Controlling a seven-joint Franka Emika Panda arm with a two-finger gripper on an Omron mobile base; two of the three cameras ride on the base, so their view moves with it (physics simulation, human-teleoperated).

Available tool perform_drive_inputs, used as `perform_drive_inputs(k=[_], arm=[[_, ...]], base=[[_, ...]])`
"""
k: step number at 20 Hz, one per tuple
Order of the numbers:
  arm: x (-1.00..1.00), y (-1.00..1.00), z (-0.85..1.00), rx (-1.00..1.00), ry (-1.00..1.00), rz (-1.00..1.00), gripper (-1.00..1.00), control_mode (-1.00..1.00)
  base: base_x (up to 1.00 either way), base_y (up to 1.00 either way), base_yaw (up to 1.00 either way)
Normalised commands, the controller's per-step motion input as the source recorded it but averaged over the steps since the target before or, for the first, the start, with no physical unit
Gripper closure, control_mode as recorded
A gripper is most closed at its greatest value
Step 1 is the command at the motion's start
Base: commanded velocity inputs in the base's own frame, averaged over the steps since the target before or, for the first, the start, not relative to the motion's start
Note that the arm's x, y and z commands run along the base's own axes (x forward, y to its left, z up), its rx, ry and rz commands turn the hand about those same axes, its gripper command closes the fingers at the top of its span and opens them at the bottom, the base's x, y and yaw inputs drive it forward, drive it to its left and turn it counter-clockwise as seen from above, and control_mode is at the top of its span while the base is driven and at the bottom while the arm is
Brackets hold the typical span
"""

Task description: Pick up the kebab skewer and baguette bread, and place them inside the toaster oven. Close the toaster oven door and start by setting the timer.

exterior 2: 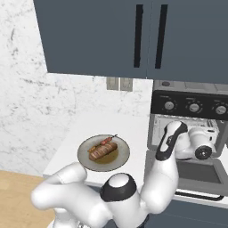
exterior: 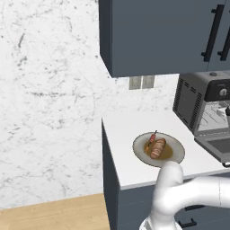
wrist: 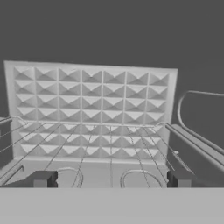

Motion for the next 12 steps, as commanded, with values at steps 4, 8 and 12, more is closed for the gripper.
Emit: perform_drive_inputs(k=[4, 8, 12], arm=[[0.62, 0.00, -0.31, 0.00, 0.00, 0.13, -1.00, -1.00], [0.43, 0.00, -0.51, -0.01, 0.00, 0.11, -1.00, -1.00], [0.17, 0.00, -0.68, -0.01, -0.02, 0.04, -1.00, -1.00]], base=[[0.00, 0.00, 0.00], [0.00, 0.00, 0.00], [0.00, 0.00, 0.00]])
